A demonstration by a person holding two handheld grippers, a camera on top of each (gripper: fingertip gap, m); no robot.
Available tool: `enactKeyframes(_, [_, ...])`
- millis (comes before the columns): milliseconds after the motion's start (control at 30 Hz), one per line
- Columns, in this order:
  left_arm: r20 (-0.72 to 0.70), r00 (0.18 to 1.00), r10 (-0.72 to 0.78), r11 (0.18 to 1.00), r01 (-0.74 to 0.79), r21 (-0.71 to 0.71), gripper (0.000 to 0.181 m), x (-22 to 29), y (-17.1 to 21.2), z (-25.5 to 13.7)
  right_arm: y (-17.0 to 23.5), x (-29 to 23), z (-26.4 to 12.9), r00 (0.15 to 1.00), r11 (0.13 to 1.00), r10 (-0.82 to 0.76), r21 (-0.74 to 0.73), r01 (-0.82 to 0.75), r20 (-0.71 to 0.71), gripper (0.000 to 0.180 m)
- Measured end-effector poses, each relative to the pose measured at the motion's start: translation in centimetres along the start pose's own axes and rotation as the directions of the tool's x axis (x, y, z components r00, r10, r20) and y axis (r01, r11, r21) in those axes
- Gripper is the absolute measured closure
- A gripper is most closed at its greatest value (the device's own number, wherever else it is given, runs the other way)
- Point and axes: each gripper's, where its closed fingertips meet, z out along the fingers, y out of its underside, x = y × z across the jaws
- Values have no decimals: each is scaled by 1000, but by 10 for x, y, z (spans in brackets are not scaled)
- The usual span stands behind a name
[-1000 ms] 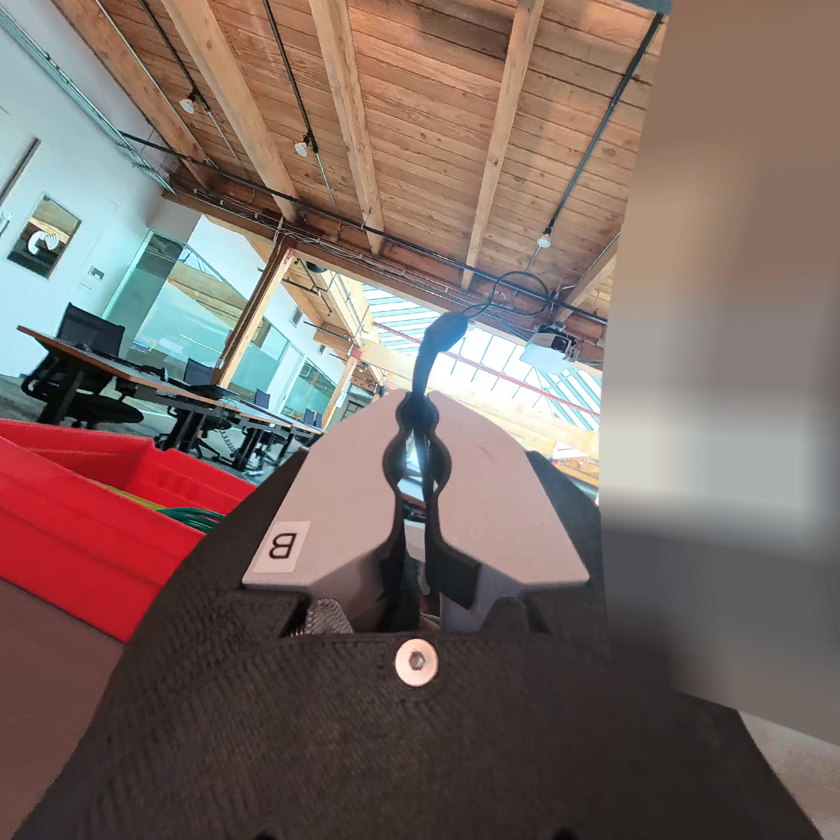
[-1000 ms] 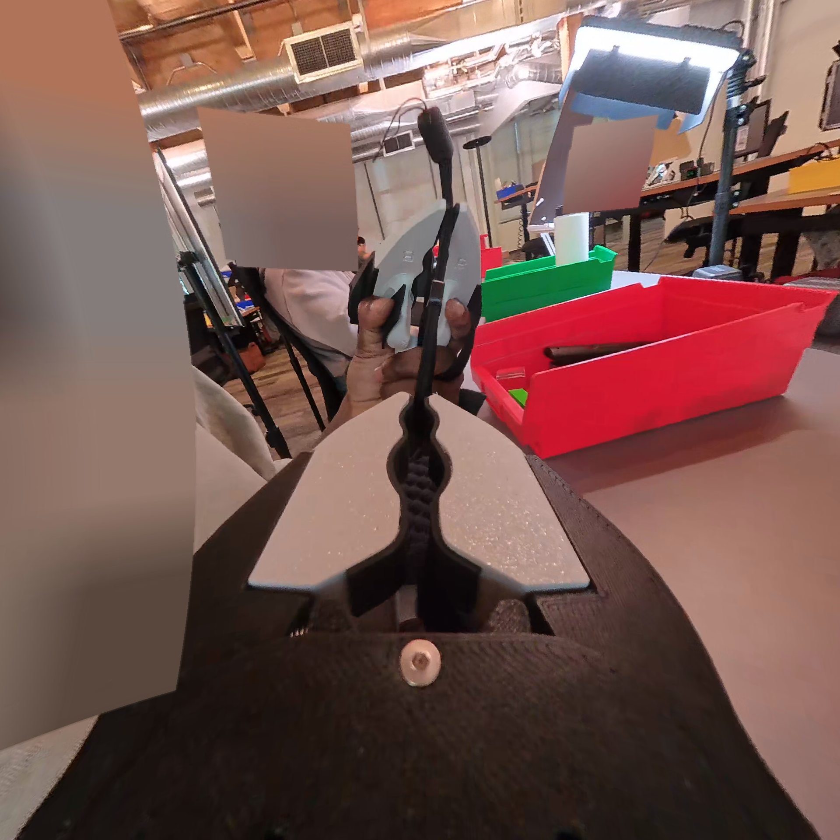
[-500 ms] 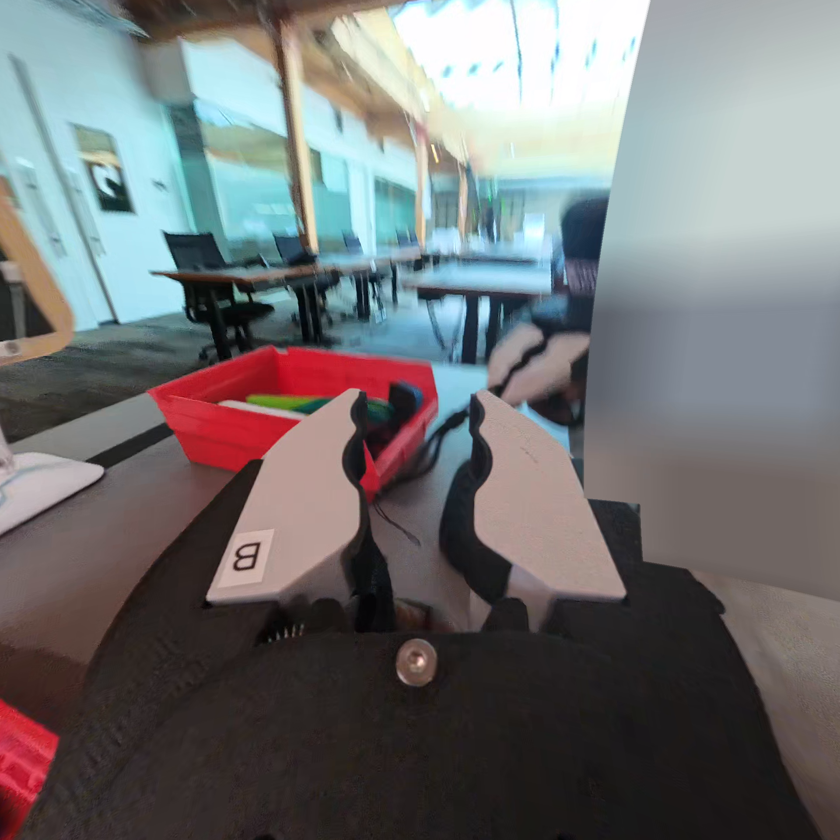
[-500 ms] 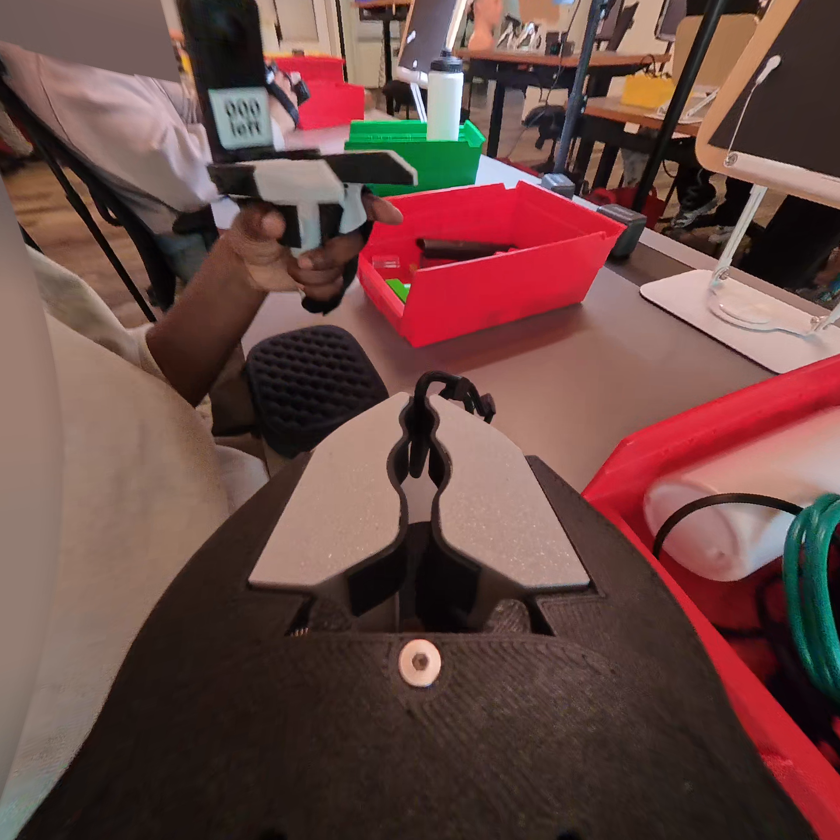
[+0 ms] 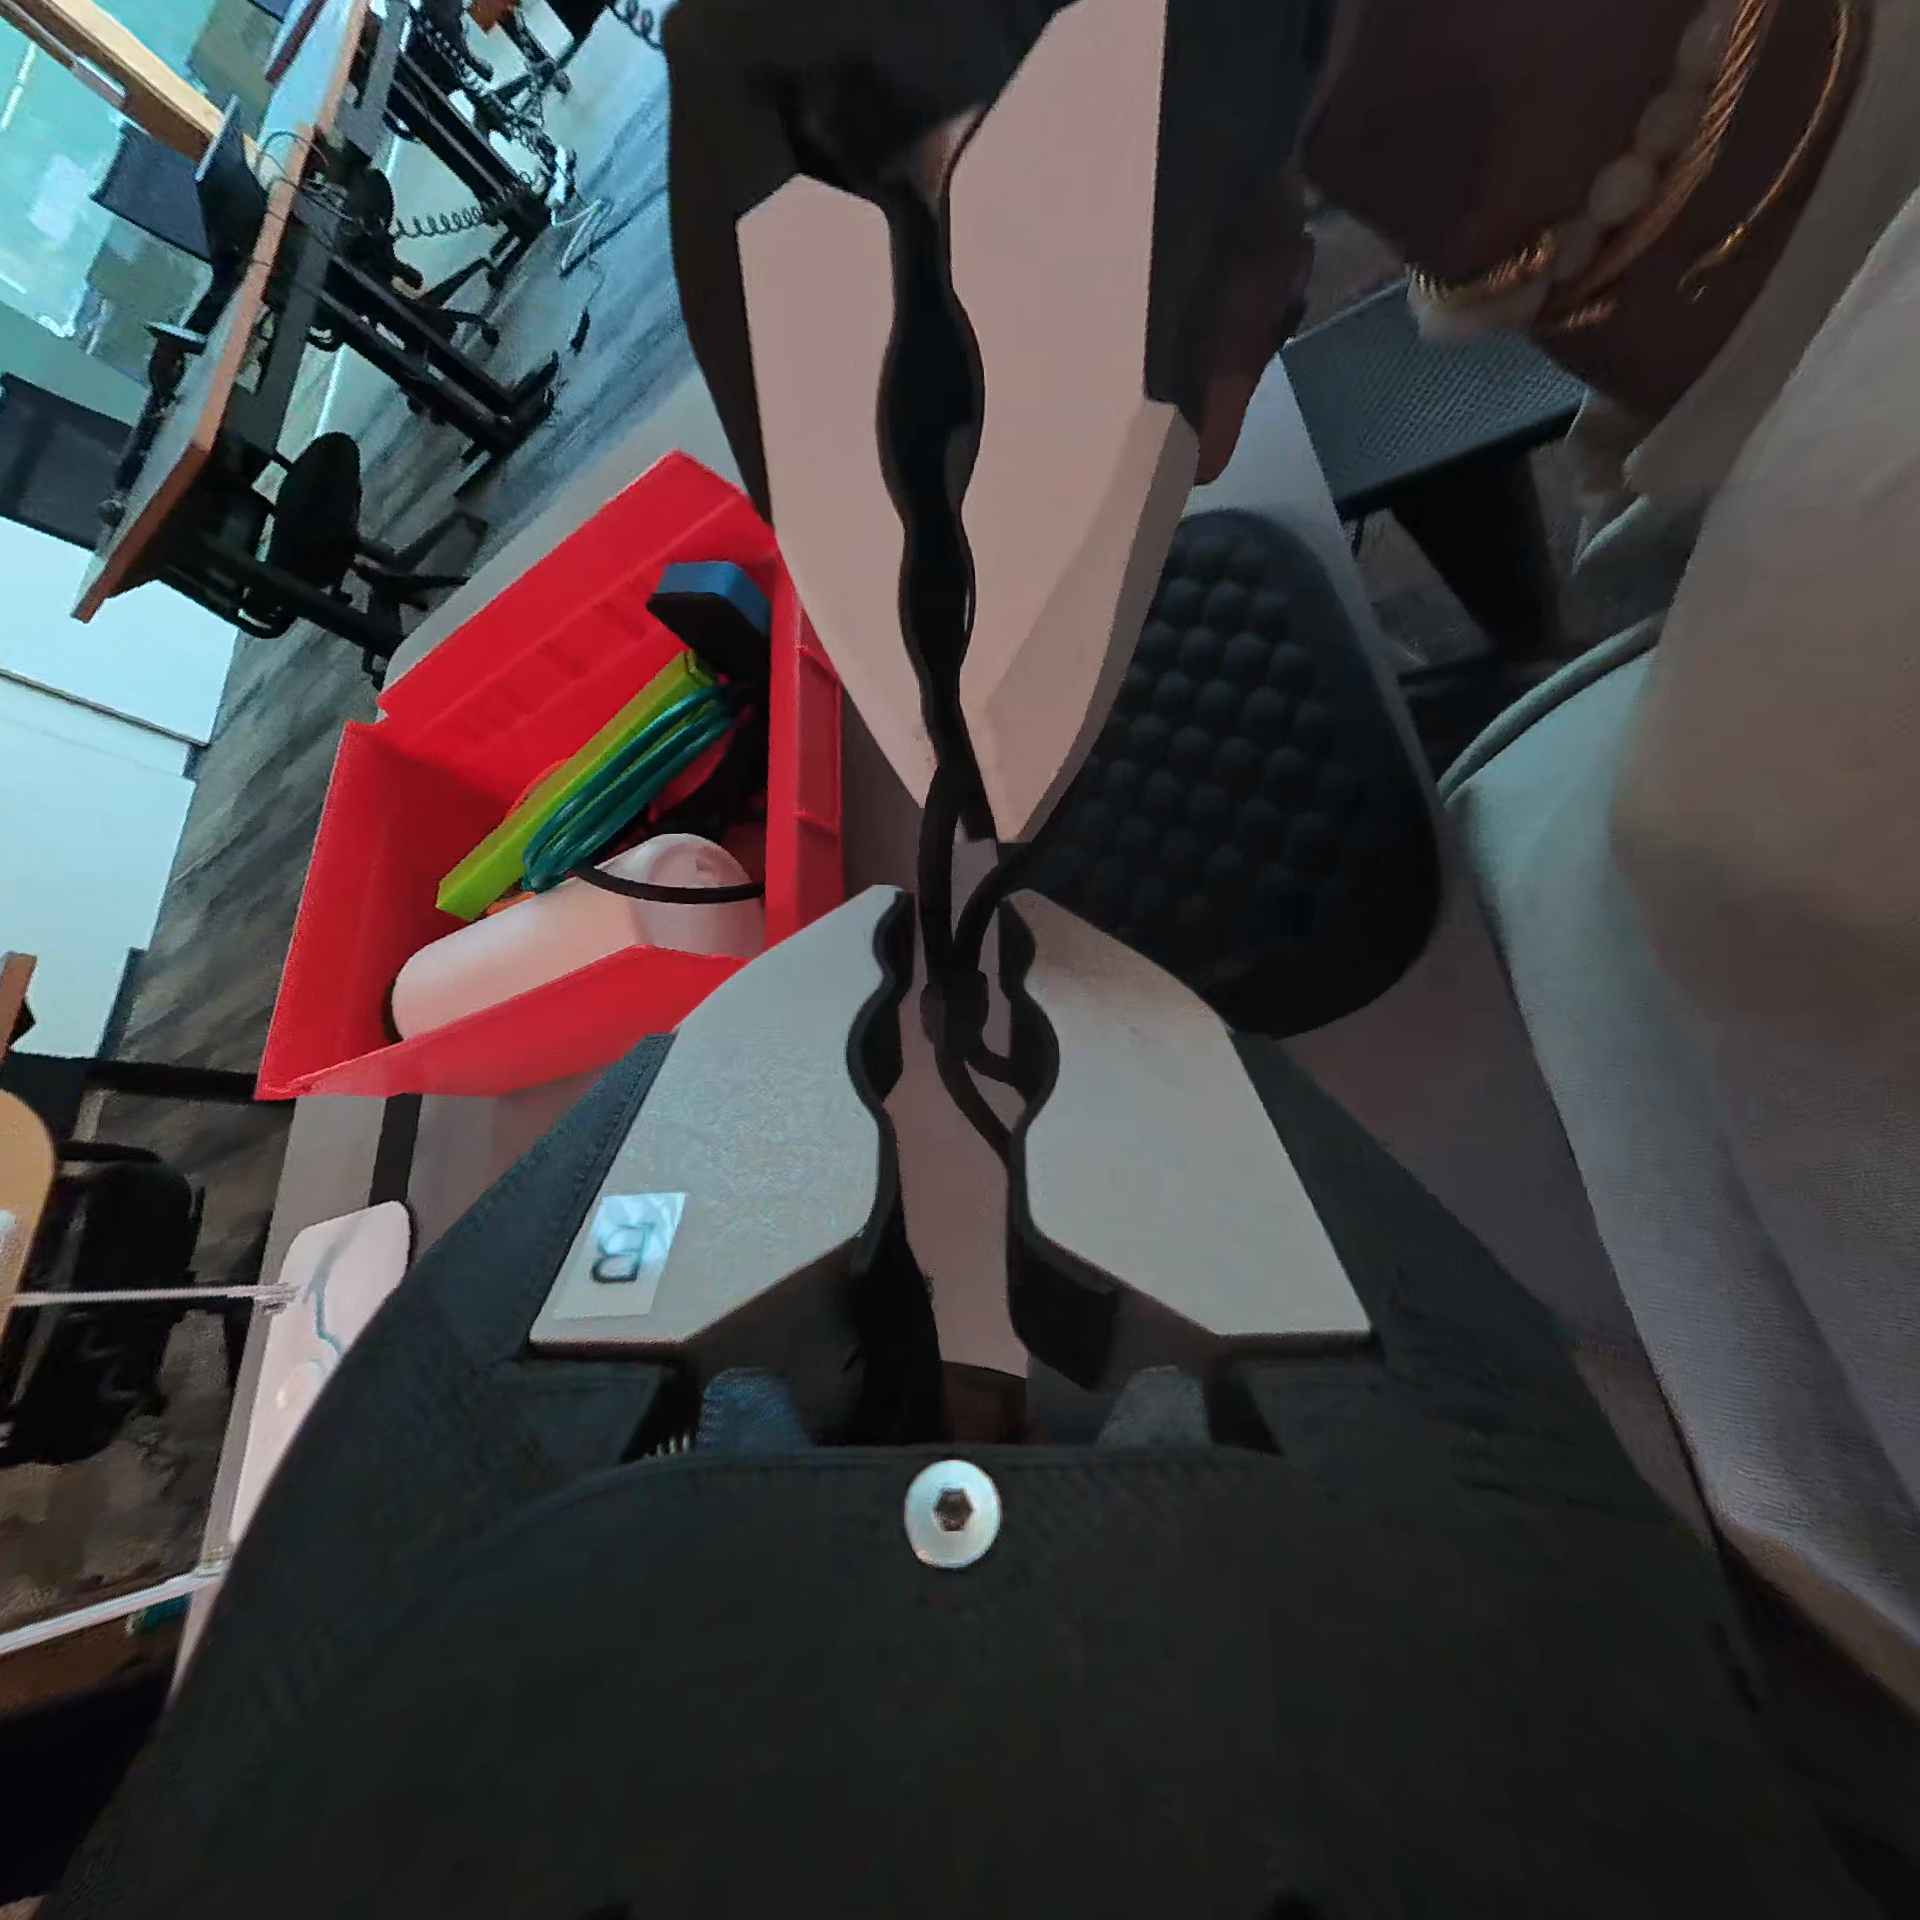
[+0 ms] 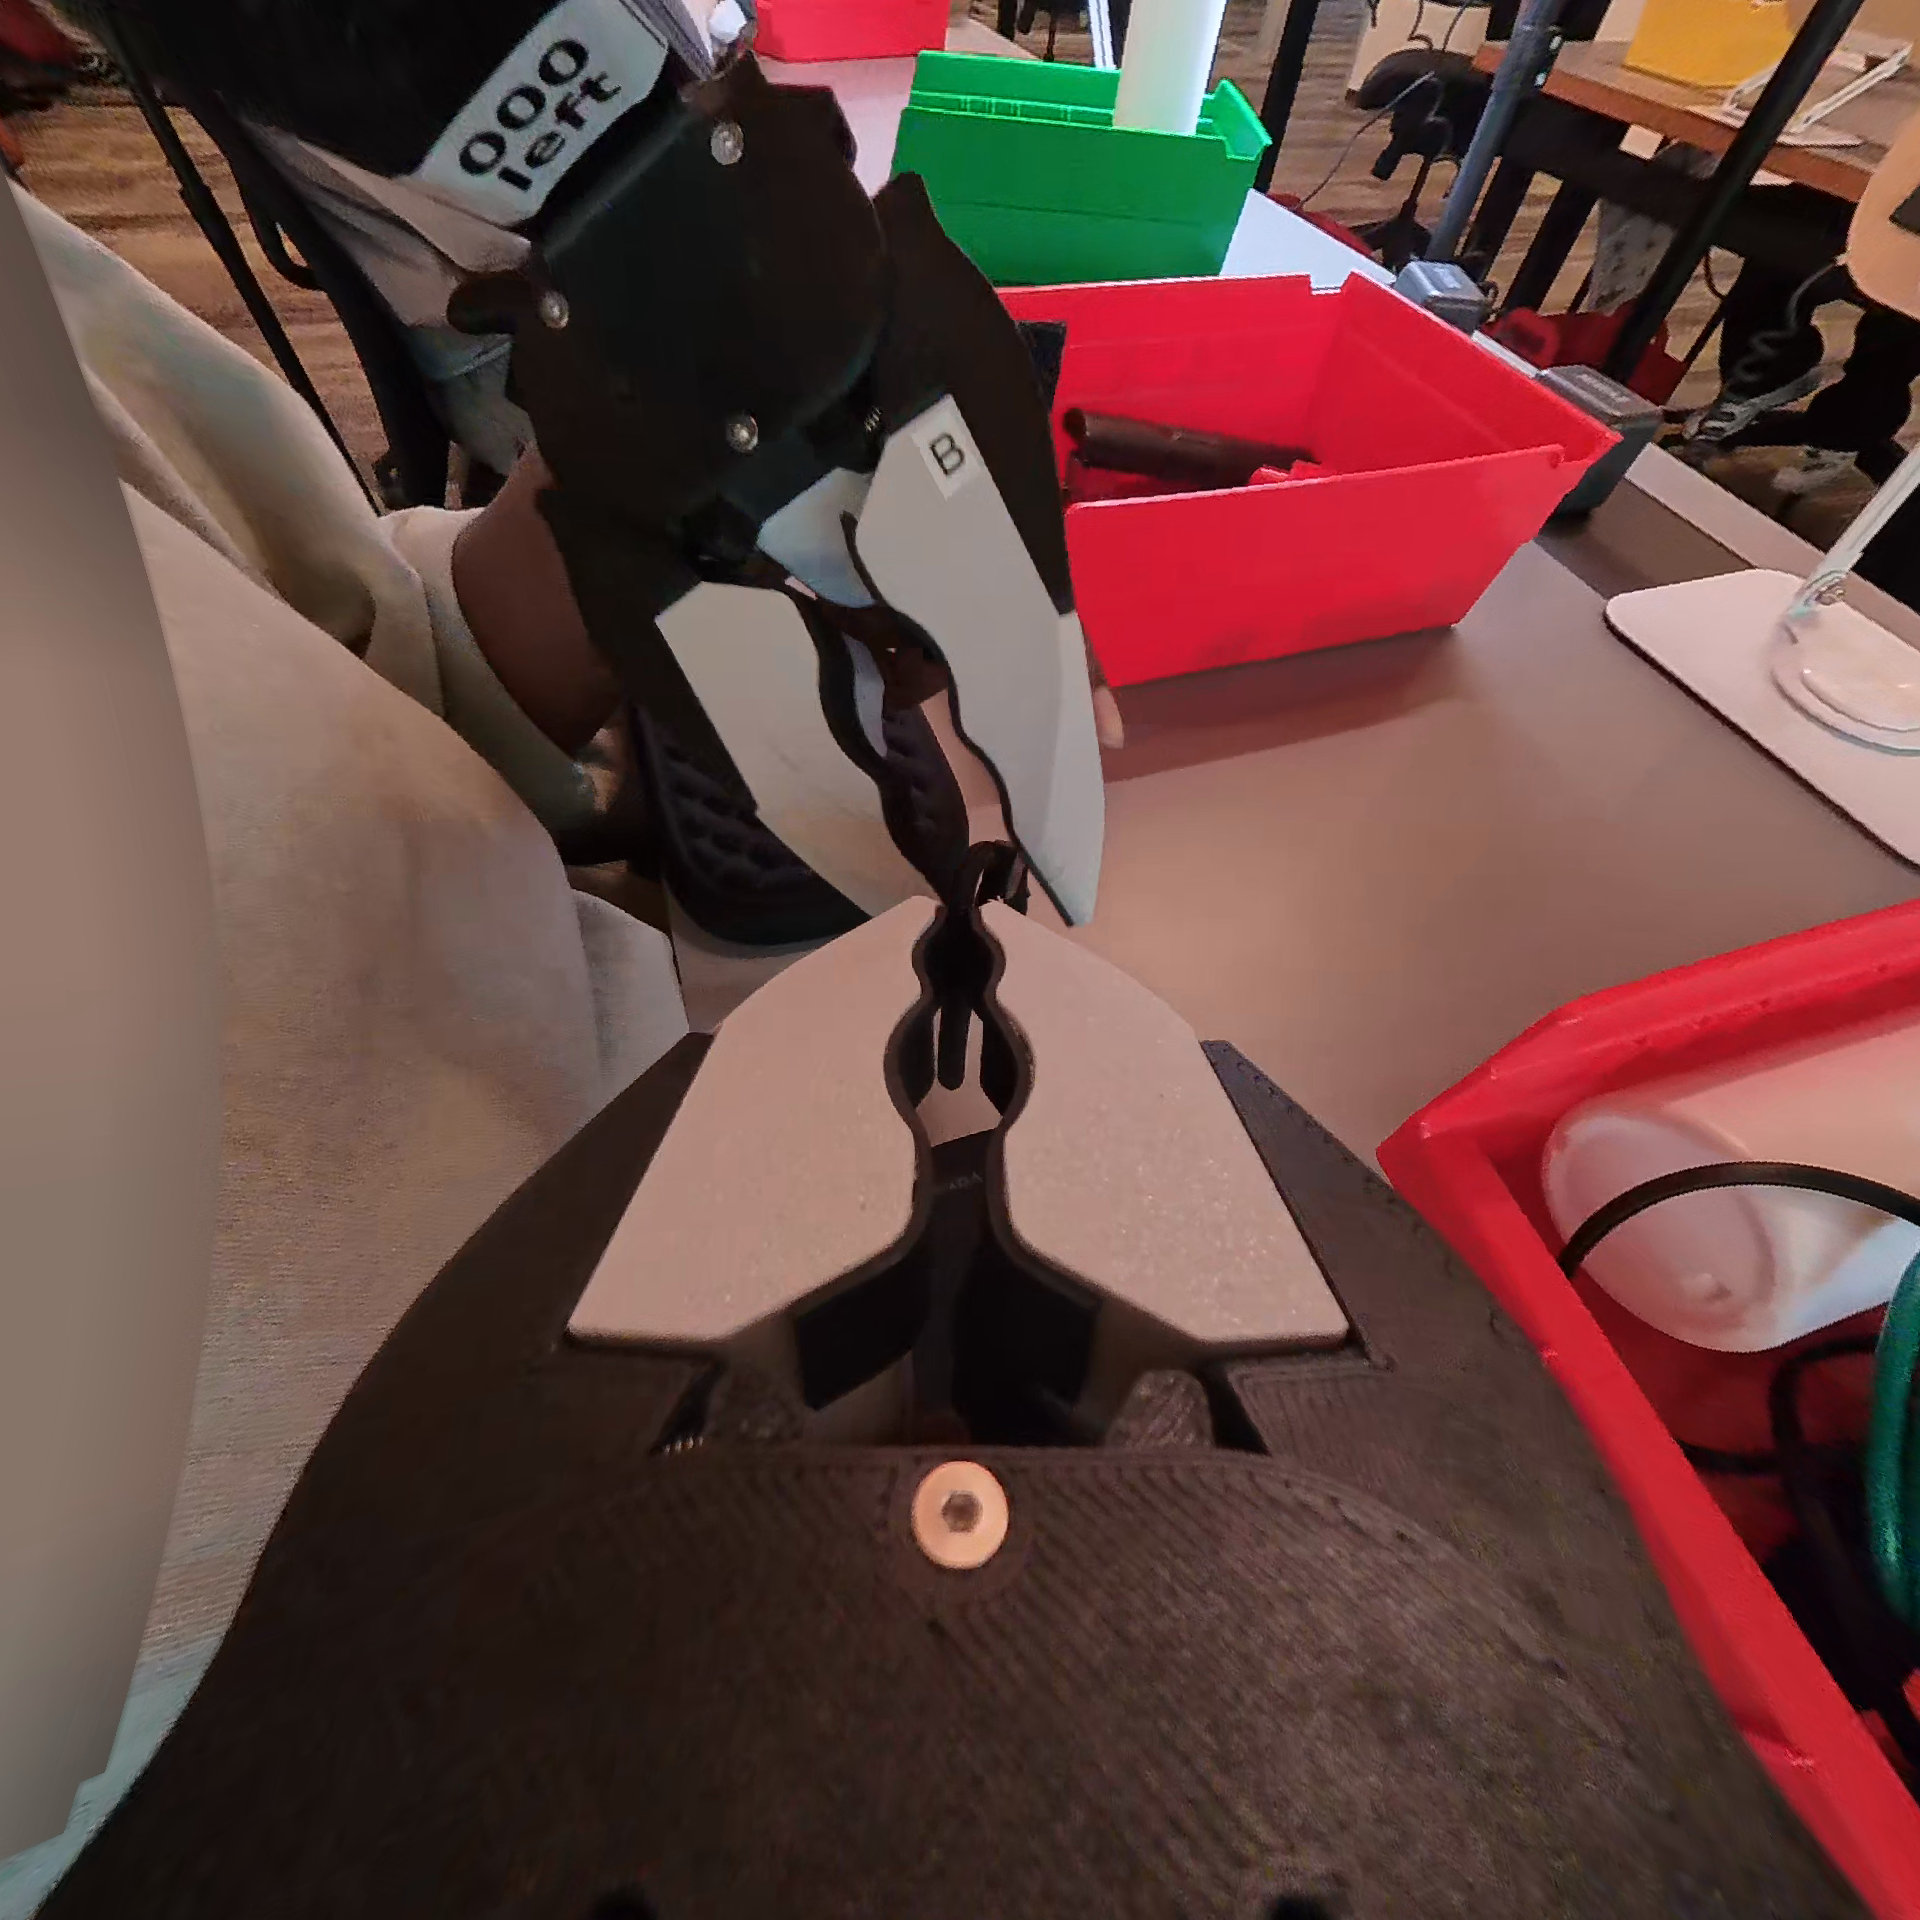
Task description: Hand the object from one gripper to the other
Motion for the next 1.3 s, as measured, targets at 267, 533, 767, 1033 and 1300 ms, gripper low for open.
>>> enactKeyframes(267, [-29,954,-300,919,297,258,177,-16,-18,-14,-30,9,-11,999,978,16,208,-7,-39,152])
enactKeyframes(533, [-209,678,-705,350,589,729,177,-75,-21,-79,-47,8,12,994,899,48,429,-86,99,122])
enactKeyframes(767, [-324,647,-690,153,569,808,177,-81,-26,-114,-36,0,62,953,885,156,391,-251,259,126])
enactKeyframes(1033, [-330,650,-684,122,548,828,177,-81,-24,-122,-49,-11,51,899,820,160,452,-351,408,165])
enactKeyframes(1300, [-247,626,-740,162,522,837,160,-87,0,-131,-41,1,38,942,876,156,399,-270,296,172])
